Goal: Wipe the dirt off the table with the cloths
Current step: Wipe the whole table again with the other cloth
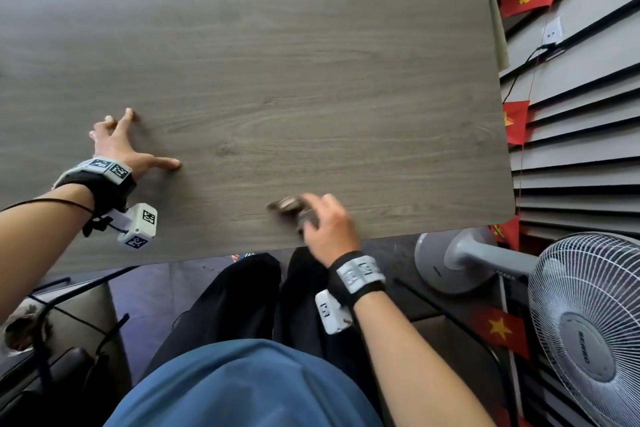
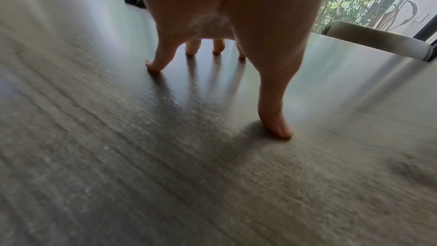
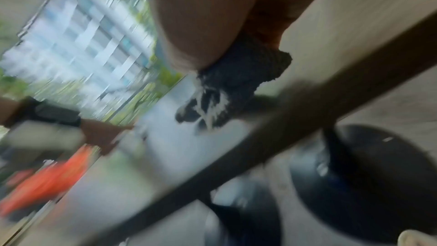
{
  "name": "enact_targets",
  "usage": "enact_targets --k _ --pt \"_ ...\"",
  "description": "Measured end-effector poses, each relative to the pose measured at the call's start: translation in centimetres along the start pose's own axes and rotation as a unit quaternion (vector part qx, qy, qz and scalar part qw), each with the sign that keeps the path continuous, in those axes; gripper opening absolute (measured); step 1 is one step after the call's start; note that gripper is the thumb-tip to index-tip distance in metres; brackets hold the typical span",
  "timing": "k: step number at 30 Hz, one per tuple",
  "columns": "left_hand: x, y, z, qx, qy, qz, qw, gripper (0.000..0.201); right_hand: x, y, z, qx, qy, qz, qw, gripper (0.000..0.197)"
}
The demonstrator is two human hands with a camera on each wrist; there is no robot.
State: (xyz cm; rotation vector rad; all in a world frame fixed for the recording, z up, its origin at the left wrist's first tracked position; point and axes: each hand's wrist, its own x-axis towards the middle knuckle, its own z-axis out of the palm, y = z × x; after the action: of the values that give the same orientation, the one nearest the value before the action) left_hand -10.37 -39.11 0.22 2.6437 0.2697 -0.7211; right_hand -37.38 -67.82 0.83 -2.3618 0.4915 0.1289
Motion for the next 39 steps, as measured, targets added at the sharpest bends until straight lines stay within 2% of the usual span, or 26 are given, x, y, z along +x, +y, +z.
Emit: enact_targets --k 2,4,5,6,7,9,11,13,16,19,21,22,23,25,27,29,30,32,35,39 --pt "0.0 -0.1 0.1 -0.003 0.001 -0.002 1.0 0.131 1.6 4.2 -4.0 0.027 0.177 0.073 0.981 0.041" --pt "0.1 -0.1 0.1 -0.004 0.0 -0.003 1.0 0.131 2.9 8.7 -7.9 0.028 0.328 0.157 0.931 0.036" --pt "0.1 -0.1 0.1 -0.004 0.0 -0.004 1.0 0.131 3.4 10.5 -9.2 0.019 0.372 0.191 0.908 0.037" --pt "0.1 -0.1 0.1 -0.006 0.0 -0.005 1.0 0.131 3.8 11.9 -9.7 0.015 0.385 0.218 0.897 0.04" --pt "0.0 -0.1 0.1 -0.008 0.0 -0.005 1.0 0.131 4.1 12.7 -9.4 0.016 0.368 0.232 0.9 0.046" --pt "0.0 0.0 0.1 -0.009 -0.002 -0.006 1.0 0.13 4.4 12.2 -7.4 -0.022 0.265 0.207 0.942 0.064" --pt "-0.1 0.0 -0.1 -0.006 -0.002 -0.01 1.0 0.129 3.7 9.4 -4.0 -0.084 0.141 0.114 0.98 0.079" --pt "-0.1 0.1 -0.1 -0.004 -0.003 -0.011 1.0 0.129 2.0 5.4 -0.6 -0.084 0.036 0.002 0.996 0.084" --pt "-0.3 0.2 0.0 -0.002 -0.002 -0.012 1.0 0.13 -1.0 1.1 3.2 -0.048 -0.085 -0.153 0.983 0.085" --pt "-0.2 0.3 -0.1 0.004 -0.006 -0.013 1.0 0.131 -1.8 0.6 3.8 -0.009 -0.174 -0.224 0.959 0.083" --pt "0.0 0.3 0.0 0.007 -0.005 -0.015 1.0 0.131 -0.6 1.3 1.7 0.044 -0.174 -0.205 0.962 0.083" --pt "0.0 0.2 0.0 0.011 -0.004 -0.016 1.0 0.131 0.3 1.8 0.2 0.072 -0.151 -0.181 0.969 0.084" --pt "0.1 0.1 0.0 0.017 -0.004 -0.016 1.0 0.131 1.5 2.6 -1.7 0.092 -0.111 -0.154 0.977 0.084" --pt "0.3 0.1 0.1 0.032 -0.005 -0.015 0.999 0.132 4.3 5.2 -6.0 0.094 0.014 -0.094 0.991 0.084" --pt "0.4 0.2 0.3 0.047 -0.007 -0.015 0.999 0.135 6.8 8.4 -10.3 0.063 0.137 -0.023 0.988 0.08" --pt "0.4 0.4 0.6 0.051 -0.008 -0.018 0.999 0.14 8.6 11.4 -12.3 0.038 0.199 0.061 0.977 0.076" --pt "0.4 0.6 0.7 0.049 -0.008 -0.022 0.999 0.141 9.1 12.2 -12.1 0.03 0.201 0.089 0.975 0.075" --pt "0.4 0.8 1.0 0.051 -0.004 -0.031 0.998 0.14 8.9 11.5 -9.4 -0.015 0.143 0.077 0.987 0.078" --pt "0.3 1.0 1.0 0.056 -0.001 -0.035 0.998 0.137 6.3 6.9 -3.0 -0.063 0.007 -0.06 0.996 0.089" --pt "-0.5 1.6 0.9 0.052 0.0 -0.05 0.997 0.133 1.8 0.8 2.9 -0.014 -0.164 -0.205 0.965 0.088"
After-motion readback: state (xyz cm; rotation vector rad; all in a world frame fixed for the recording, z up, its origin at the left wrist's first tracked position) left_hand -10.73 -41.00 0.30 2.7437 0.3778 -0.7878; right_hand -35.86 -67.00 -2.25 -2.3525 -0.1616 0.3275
